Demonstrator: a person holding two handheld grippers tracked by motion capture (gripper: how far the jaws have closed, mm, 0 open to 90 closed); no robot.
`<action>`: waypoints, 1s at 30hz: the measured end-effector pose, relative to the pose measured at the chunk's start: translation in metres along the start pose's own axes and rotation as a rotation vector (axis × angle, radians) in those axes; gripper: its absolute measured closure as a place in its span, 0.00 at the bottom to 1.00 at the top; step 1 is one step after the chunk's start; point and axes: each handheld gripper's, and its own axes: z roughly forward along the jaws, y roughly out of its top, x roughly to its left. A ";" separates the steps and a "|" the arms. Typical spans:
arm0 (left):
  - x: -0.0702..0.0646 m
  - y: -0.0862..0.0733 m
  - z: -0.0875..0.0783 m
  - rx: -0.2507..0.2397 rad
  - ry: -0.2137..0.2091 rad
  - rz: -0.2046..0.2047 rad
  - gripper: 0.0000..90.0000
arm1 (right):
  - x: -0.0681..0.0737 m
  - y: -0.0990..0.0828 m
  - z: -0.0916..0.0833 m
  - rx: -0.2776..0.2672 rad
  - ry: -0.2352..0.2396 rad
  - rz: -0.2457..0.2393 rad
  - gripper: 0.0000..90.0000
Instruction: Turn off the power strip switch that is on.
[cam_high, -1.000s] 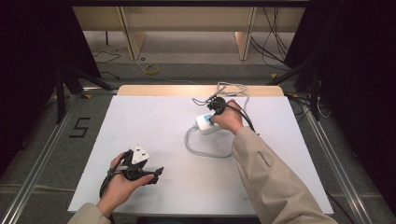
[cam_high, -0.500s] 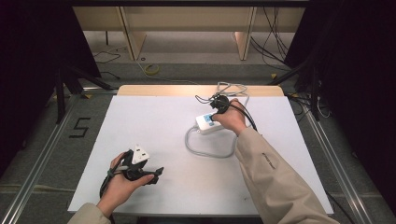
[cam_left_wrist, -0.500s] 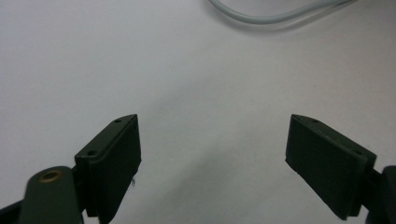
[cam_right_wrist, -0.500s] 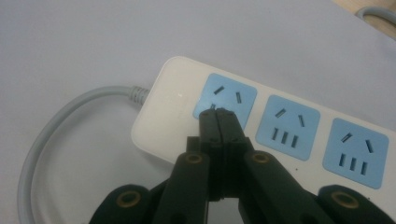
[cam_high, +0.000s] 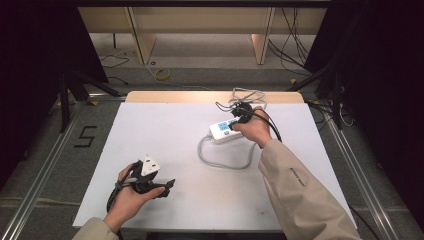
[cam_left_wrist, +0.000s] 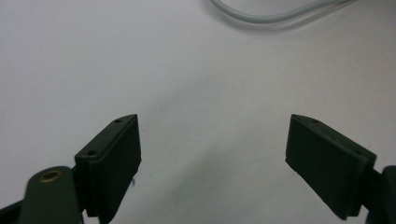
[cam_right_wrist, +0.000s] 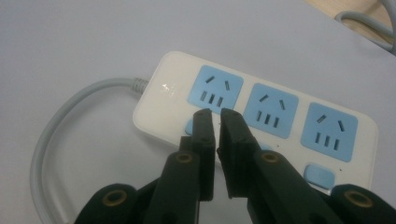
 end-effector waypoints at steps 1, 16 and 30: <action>0.000 0.000 0.000 0.000 0.000 0.000 0.20 | 0.000 -0.002 -0.002 -0.003 0.002 0.002 0.93; 0.000 0.000 0.000 0.006 0.000 0.002 0.20 | 0.000 -0.029 -0.030 -0.062 0.012 -0.002 0.82; 0.000 -0.001 -0.001 0.004 0.004 -0.006 0.20 | -0.001 -0.067 -0.057 -0.117 0.025 0.019 0.70</action>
